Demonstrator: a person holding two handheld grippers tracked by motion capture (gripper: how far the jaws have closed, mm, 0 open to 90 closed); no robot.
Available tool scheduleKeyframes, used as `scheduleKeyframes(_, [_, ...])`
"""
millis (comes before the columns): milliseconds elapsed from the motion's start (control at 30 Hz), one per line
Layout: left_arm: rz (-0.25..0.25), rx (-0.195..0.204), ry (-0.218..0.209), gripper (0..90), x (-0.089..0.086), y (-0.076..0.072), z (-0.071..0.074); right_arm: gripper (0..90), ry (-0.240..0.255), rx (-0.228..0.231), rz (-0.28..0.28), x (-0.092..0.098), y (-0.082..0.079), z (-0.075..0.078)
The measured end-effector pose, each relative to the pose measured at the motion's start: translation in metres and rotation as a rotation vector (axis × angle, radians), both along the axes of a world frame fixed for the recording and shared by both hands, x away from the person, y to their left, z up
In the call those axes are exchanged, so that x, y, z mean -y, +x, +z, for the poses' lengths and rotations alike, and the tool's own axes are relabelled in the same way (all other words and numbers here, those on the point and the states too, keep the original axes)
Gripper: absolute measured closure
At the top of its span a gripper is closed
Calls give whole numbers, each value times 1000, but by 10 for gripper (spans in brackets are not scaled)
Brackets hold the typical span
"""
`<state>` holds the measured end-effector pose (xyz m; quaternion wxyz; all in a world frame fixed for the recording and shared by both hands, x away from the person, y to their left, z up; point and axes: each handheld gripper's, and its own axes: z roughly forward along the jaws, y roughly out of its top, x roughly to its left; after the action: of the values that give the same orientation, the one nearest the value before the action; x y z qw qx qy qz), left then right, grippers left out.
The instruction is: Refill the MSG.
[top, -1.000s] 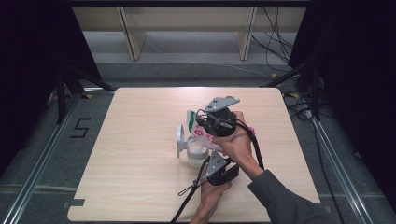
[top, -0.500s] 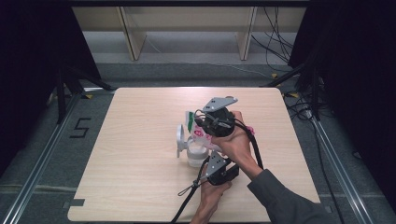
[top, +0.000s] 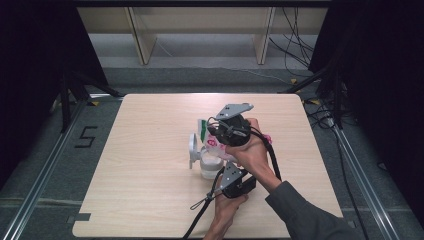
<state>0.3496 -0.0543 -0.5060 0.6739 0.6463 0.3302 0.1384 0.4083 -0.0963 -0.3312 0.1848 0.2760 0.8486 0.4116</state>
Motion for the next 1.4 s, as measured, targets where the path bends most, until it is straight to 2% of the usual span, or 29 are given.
scheduleKeyframes(133, [0, 0, -1, 750, 0, 0, 0, 900, -11, 12, 3, -1, 2, -1])
scheduleKeyframes(167, [0, 0, -3, 750, 0, 0, 0, 900, -13, -7, 3, -1, 2, 0])
scheduleKeyframes(233, [2, -6, -47, 750, 3, -1, 0, 900, -20, 5, 8, -3, 2, -2])
scheduleKeyframes(267, [1, -3, -17, 750, 1, 0, 0, 900, -23, 4, 7, -3, 3, -2])
scheduleKeyframes(300, [3, -8, -45, 750, 3, -1, 0, 900, -21, -1, 4, -4, 3, -2])
scheduleKeyframes(333, [2, 2, -3, 750, 0, 0, 0, 900, -18, -4, 5, -4, 3, -2])
scheduleKeyframes(400, [-6, 11, -18, 750, 0, 1, -1, 900, -9, -7, 8, -4, 2, -2])
scheduleKeyframes(467, [4, -9, -52, 750, 3, -1, 0, 900, -25, -4, 12, -4, 3, -2])
scheduleKeyframes(500, [5, -5, -6, 750, 0, 0, 0, 900, -32, -14, 11, -4, 3, -2])
scheduleKeyframes(533, [0, -1, -5, 750, 0, 0, 0, 900, -23, -17, -3, -5, 3, -2])
scheduleKeyframes(567, [1, -1, -5, 750, 0, 0, 0, 900, -22, -21, 9, -4, 3, -1])
scheduleKeyframes(733, [1, 0, -3, 750, -1, 0, 1, 900, -16, -4, 3, -5, 4, -2])
scheduleKeyframes(767, [-8, 13, -24, 750, 0, 1, 0, 900, -17, -7, 8, -5, 3, -2])
scheduleKeyframes(833, [-8, 12, -25, 750, 0, 2, 0, 900, -16, -11, 12, -4, 3, -1])
scheduleKeyframes(900, [1, 8, -8, 750, -1, 0, 0, 900, -12, -12, 13, -4, 3, -1])
scheduleKeyframes(933, [-8, 20, -25, 750, 0, 1, 0, 900, -12, -5, 17, -3, 4, -1])
scheduleKeyframes(1000, [-1, 11, -11, 751, -1, 0, 1, 900, -9, -1, 19, -2, 4, 0])
scheduleKeyframes(1033, [1, -4, -61, 751, 3, -1, 2, 900, -5, -1, 23, -2, 4, 0])
scheduleKeyframes(1067, [0, 7, 0, 751, 0, 0, 1, 900, -18, 22, 28, -2, 4, 0])
scheduleKeyframes(1133, [-3, 11, -12, 751, 0, 0, 1, 900, -14, -20, 8, -3, 2, 0])
scheduleKeyframes(1167, [3, 5, -2, 751, 0, 0, 1, 900, -6, -7, 12, -3, 3, -1])
scheduleKeyframes(1233, [6, -8, -72, 751, 4, -2, 2, 900, 4, -12, 9, -1, 3, 0])
scheduleKeyframes(1267, [8, -12, -90, 751, 6, -2, 2, 900, 1, -10, 12, -1, 3, 0])
scheduleKeyframes(1300, [0, 6, -2, 751, 0, 0, 1, 900, -2, 2, 13, -2, 3, -1])
scheduleKeyframes(1333, [-6, 15, -20, 751, 1, 1, 0, 900, -1, 0, 8, -2, 3, -1])
scheduleKeyframes(1400, [-5, 16, -16, 751, 1, 1, 0, 900, -6, -9, 12, -1, 3, 0])
